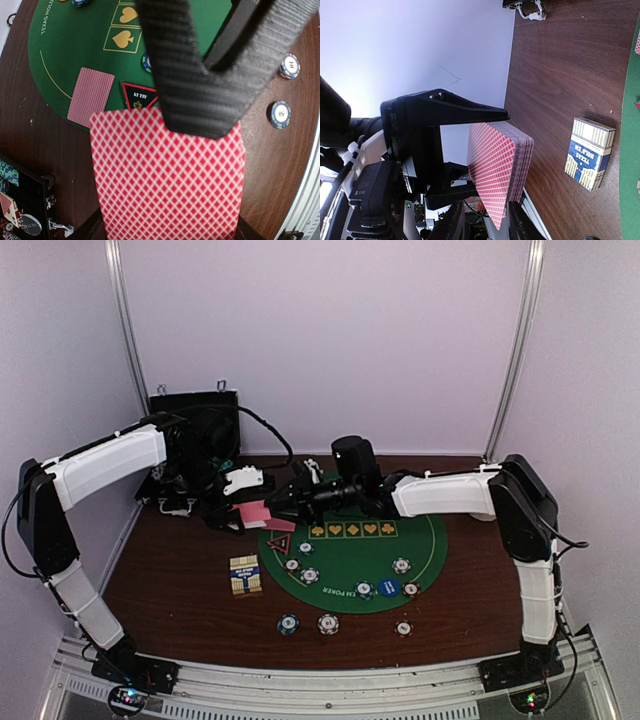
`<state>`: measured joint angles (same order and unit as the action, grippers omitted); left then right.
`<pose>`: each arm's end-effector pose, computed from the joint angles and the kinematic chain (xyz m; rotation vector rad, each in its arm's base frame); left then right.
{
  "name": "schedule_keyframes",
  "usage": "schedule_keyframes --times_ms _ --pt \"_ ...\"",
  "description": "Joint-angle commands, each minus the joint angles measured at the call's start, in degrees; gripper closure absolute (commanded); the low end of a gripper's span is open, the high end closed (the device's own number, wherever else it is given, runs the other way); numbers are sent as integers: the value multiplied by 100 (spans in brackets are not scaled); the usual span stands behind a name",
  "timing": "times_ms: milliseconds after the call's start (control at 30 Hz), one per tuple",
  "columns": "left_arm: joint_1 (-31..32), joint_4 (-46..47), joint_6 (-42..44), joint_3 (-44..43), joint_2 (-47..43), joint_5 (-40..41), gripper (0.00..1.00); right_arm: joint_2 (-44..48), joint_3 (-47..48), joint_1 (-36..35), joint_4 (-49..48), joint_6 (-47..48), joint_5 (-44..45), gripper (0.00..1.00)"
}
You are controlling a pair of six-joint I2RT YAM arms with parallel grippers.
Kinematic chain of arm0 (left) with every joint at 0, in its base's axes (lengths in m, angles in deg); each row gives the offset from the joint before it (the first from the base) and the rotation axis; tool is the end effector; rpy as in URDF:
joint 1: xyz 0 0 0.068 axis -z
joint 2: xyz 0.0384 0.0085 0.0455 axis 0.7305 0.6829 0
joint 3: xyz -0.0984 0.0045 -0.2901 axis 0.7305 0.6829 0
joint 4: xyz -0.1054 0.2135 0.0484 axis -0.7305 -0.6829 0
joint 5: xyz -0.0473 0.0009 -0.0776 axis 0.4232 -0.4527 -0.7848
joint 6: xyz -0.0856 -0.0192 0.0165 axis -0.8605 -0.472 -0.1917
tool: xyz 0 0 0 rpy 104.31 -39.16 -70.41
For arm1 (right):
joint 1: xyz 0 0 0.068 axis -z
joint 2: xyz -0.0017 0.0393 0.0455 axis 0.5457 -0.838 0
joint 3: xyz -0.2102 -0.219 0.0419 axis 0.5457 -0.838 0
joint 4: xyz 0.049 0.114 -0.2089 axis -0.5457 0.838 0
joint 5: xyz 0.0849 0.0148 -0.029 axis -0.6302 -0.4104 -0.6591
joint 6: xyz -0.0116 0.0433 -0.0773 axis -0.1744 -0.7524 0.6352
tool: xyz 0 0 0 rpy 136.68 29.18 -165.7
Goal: Distribute texas hold em gaming equipment
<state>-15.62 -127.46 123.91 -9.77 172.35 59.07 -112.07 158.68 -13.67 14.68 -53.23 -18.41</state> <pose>0.2733 -0.1871 0.2886 1.6142 2.2863 -0.2935 0.3058 0.4149 0.2672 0.2669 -2.3625 -1.9740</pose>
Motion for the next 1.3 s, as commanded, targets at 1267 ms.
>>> schedule_keyframes --times_ms 1267 --pt "-20 8 119 -32 -179 138 100 -436 -206 77 -2222 -1574 -384 100"
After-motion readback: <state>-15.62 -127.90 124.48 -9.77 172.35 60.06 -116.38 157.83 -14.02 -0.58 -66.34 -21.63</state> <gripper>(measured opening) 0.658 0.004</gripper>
